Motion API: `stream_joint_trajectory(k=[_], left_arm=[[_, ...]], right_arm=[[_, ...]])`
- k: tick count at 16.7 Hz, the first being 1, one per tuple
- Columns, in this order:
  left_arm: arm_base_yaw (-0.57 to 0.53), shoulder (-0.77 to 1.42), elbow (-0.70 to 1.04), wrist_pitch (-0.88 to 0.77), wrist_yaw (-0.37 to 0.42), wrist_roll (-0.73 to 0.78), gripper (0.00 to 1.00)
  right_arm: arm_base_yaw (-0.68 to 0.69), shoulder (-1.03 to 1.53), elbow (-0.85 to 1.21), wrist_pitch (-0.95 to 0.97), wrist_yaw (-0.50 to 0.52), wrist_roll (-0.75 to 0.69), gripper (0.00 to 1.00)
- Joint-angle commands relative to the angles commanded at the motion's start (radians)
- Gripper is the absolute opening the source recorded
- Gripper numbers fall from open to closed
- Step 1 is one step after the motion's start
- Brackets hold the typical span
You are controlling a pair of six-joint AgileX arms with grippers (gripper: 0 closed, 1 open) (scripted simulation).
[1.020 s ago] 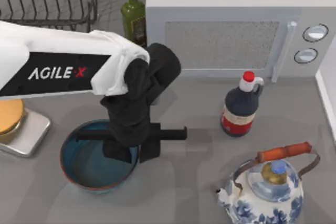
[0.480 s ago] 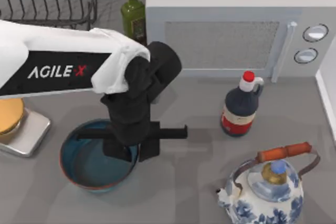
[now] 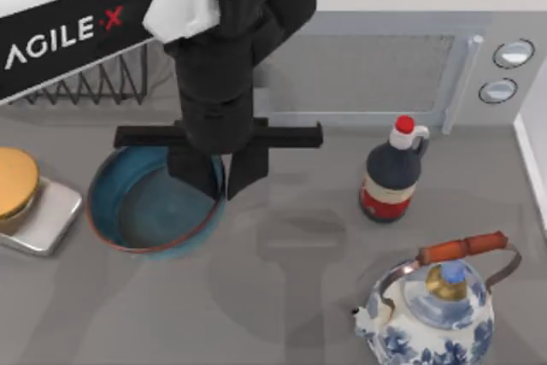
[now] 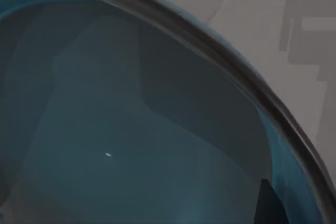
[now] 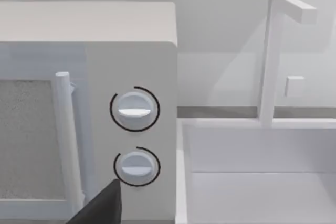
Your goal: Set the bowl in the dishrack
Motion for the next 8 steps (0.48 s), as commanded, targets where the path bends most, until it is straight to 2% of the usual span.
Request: stream_joint_trajectory(k=[4,8], left_arm=[[0.0,-0.031,0.22,-0.239,0.0,0.001,0.0],[0.002,-0.052,0.289,-0.308,0.0,0.004,0.0]], right_arm=[[0.0,0.0,0.0,0.0,0.0,0.0,1.0],[0.0,0.0,0.0,0.0,0.0,0.0,1.0]])
